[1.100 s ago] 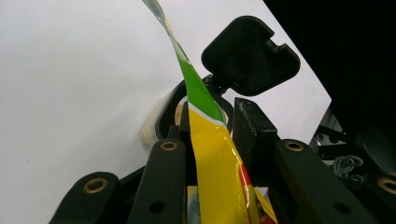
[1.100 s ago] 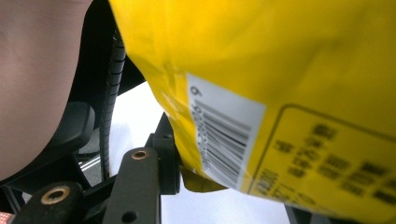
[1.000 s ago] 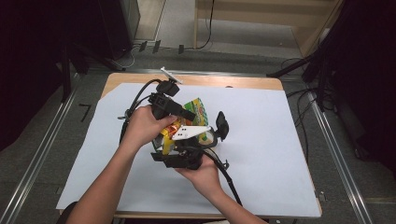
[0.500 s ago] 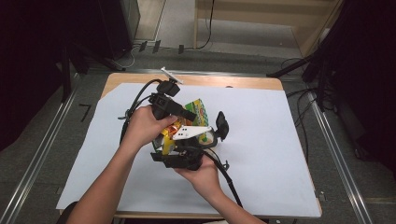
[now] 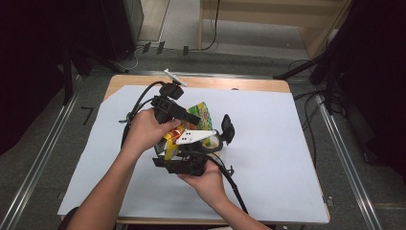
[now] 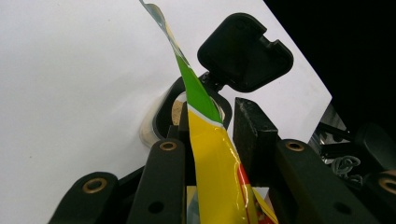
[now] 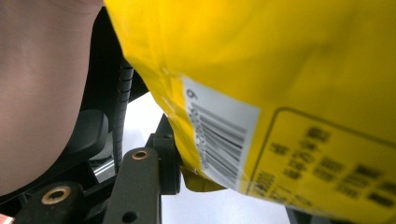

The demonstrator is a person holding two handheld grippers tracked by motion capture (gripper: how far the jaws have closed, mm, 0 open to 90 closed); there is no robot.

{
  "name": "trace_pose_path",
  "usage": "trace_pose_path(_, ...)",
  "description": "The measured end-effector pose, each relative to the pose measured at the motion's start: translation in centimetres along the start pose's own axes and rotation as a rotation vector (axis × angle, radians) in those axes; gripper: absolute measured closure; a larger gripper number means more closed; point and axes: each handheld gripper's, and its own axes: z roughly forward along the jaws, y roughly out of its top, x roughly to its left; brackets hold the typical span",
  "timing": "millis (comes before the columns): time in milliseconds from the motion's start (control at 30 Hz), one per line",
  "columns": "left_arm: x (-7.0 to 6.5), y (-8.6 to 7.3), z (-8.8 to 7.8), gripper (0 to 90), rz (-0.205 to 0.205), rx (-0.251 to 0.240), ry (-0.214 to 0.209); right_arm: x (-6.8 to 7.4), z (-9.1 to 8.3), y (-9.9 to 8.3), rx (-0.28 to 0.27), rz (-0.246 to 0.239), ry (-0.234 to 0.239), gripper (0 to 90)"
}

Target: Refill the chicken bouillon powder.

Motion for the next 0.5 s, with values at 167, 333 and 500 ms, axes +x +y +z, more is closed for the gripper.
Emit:
trace_pose_path(167, -0.1, -0.03, -0.05, 73.8, -0.002, 0.004, -0.002, 0.12, -0.06, 0.02, 0.0, 0.008, 0.005, 60.9)
trace_pose_path(333, -0.32, -0.11, -0.19, 73.6, 0.005, 0.014, 0.002, 0.38, -0.07, 0.01, -0.003, 0.007, 0.009, 60.8)
trace_pose_path(500, -0.39, -0.13, -0.15, 73.5, 0.003, 0.013, 0.004, 0.4, -0.03, -0.03, -0.004, 0.003, 0.011, 60.8)
